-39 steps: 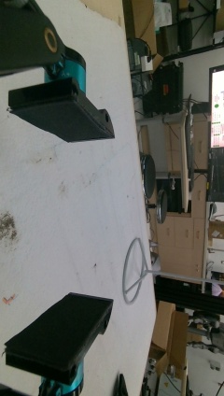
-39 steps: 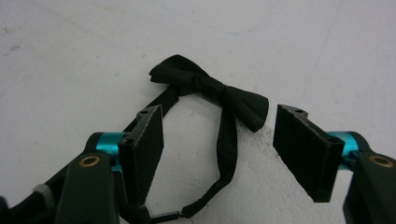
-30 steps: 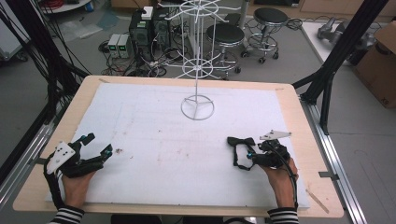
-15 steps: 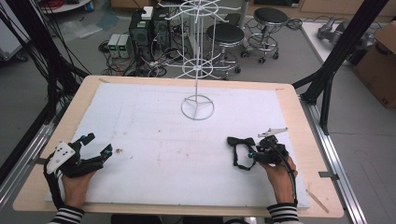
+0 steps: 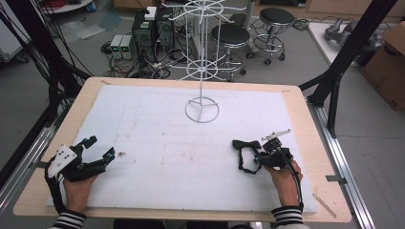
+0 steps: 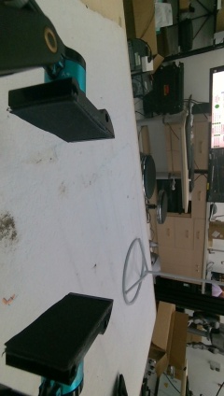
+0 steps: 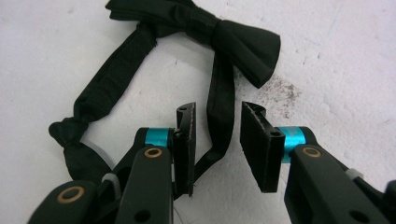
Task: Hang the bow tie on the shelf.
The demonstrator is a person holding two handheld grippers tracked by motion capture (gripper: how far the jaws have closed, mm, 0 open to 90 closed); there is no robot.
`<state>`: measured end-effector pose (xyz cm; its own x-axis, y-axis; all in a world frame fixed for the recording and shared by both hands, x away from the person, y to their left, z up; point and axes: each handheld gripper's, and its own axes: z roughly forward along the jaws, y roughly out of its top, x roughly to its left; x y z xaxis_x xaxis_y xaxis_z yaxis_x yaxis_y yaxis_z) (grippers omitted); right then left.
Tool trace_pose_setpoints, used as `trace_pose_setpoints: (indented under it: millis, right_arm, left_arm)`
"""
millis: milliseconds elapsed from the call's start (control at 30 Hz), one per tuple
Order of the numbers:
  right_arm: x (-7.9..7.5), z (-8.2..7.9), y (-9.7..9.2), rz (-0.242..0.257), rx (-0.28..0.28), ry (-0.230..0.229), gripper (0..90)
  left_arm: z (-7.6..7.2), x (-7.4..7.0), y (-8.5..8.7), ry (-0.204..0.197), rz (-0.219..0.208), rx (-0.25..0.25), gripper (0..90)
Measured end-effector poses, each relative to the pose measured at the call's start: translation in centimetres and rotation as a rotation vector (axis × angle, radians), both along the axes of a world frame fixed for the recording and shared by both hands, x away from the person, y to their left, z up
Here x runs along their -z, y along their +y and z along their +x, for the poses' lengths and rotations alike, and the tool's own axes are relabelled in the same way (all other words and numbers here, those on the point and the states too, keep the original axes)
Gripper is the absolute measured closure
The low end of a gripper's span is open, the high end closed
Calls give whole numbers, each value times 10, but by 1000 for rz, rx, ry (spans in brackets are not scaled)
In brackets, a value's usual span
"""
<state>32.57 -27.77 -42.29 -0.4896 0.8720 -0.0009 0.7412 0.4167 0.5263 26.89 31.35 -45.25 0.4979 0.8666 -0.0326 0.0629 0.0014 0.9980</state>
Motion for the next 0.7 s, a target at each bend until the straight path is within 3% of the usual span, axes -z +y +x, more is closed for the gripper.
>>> trace_pose_setpoints:
  millis: [333,700]
  right_arm:
    - [-1,3,3,24,-1,36,868]
    - [-2,3,1,51,23,64,888]
  left_arm:
    - [0,0,0,0,1,0,161]
    - [0,0,0,0,-1,0,161]
